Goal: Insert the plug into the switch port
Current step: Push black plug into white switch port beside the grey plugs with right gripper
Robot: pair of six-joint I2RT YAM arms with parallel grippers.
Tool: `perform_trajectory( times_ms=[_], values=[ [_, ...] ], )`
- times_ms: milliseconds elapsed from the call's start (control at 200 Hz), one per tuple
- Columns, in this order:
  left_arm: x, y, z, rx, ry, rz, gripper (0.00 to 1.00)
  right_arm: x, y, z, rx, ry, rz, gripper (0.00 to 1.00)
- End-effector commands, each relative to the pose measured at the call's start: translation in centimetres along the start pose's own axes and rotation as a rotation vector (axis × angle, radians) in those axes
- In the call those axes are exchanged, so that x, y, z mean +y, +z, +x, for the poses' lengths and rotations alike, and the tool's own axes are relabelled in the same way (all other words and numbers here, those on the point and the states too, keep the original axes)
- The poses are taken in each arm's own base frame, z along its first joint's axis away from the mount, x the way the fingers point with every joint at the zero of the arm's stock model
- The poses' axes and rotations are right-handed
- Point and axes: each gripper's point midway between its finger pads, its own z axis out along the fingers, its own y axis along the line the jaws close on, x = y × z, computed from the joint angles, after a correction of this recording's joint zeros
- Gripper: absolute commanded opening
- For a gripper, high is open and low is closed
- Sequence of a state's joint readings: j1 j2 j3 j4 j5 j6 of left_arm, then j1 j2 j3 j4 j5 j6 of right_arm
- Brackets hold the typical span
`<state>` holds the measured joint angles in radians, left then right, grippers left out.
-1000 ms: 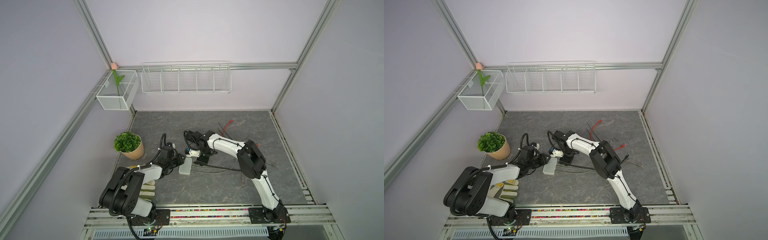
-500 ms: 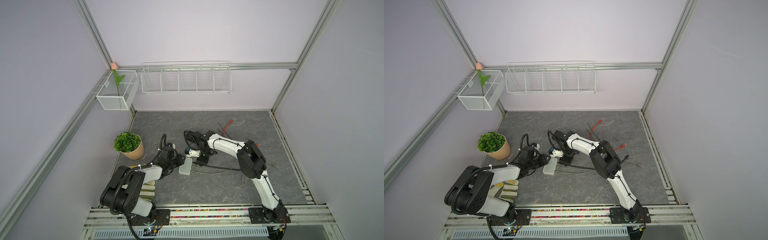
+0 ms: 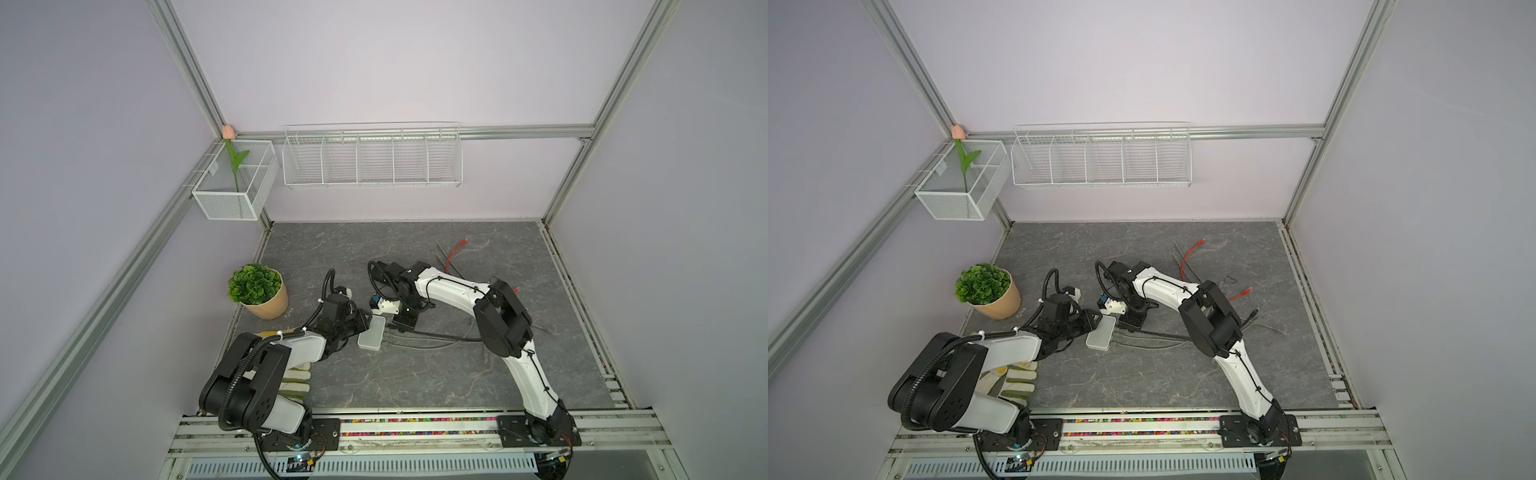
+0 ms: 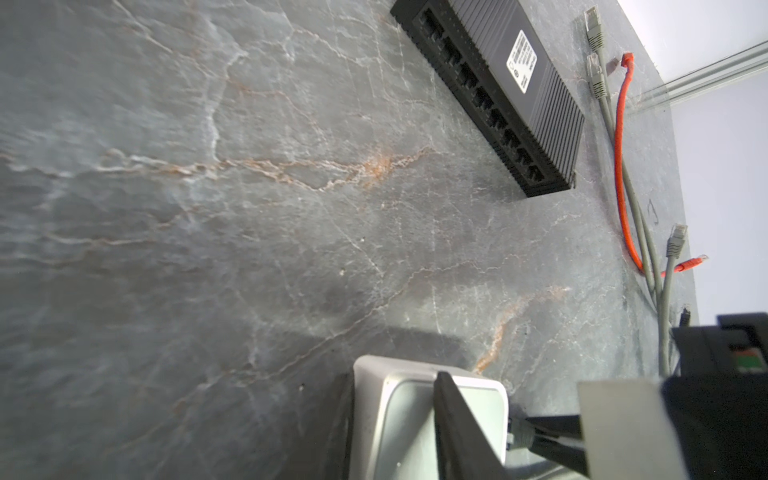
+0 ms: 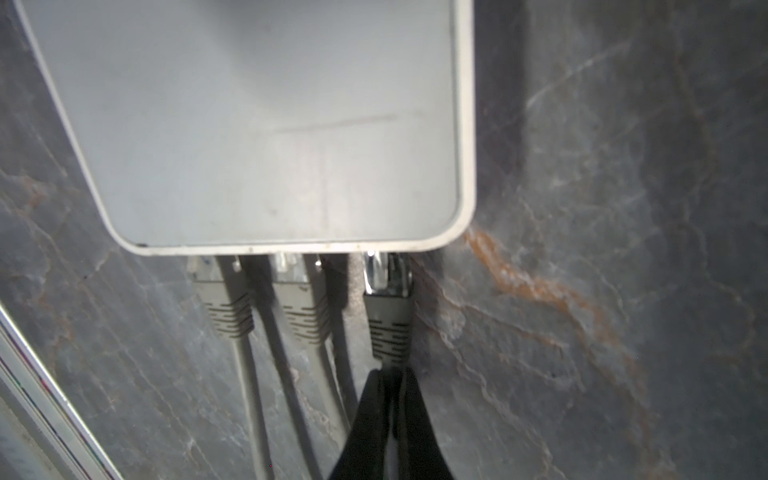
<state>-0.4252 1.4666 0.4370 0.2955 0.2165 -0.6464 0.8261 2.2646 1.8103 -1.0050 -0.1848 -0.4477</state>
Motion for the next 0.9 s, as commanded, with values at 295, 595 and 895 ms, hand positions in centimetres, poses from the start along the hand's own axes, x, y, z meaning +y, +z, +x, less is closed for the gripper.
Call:
perform_trajectory(
  times_ms=[295, 595, 895],
  values=[
    [-1.0, 0.0, 3.0, 0.078, 0.012, 0.038, 0.31, 1.1, -3.6, -5.6, -0.262, -0.053, -0.012, 0.07],
    [-1.5, 0.1, 3.5, 0.085, 0.011, 0.058, 0.3, 1.4, -2.5, -6.2, -0.266, -0.059, -0.043, 0.07],
    [-1.6, 0.0, 4.1, 0.097, 0.01, 0.062, 0.29, 1.6, -2.6, -7.5, -0.304, -0.069, -0.046, 0.07]
  ],
)
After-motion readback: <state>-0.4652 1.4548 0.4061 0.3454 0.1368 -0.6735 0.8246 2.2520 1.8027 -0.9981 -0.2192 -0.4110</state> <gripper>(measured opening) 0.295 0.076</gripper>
